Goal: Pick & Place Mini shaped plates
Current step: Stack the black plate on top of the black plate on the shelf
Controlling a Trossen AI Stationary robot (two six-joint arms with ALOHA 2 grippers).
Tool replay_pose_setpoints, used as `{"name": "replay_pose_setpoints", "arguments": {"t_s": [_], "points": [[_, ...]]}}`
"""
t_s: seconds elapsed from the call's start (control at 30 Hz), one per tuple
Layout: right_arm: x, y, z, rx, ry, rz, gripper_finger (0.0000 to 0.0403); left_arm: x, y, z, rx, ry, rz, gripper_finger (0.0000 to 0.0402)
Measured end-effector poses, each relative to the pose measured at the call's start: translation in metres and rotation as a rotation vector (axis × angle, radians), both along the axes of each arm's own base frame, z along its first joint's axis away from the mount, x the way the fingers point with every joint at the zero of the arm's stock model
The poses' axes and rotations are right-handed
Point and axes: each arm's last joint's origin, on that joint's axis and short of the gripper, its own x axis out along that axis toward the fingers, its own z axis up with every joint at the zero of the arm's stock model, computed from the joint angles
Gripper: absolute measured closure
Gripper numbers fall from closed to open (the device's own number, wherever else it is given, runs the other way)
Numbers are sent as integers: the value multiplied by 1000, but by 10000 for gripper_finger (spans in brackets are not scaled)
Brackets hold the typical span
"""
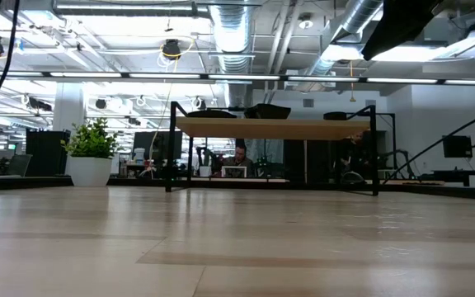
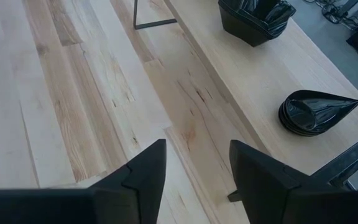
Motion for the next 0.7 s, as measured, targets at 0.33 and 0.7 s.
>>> {"name": "replay_pose_setpoints", "arguments": {"t_s": [0.33, 0.7], "points": [[0, 0, 0, 0, 0, 0, 229, 21, -41, -59, -11, 162, -99, 389], [0, 0, 0, 0, 0, 0, 229, 25, -69, -91, -5, 115, -171, 389]]}}
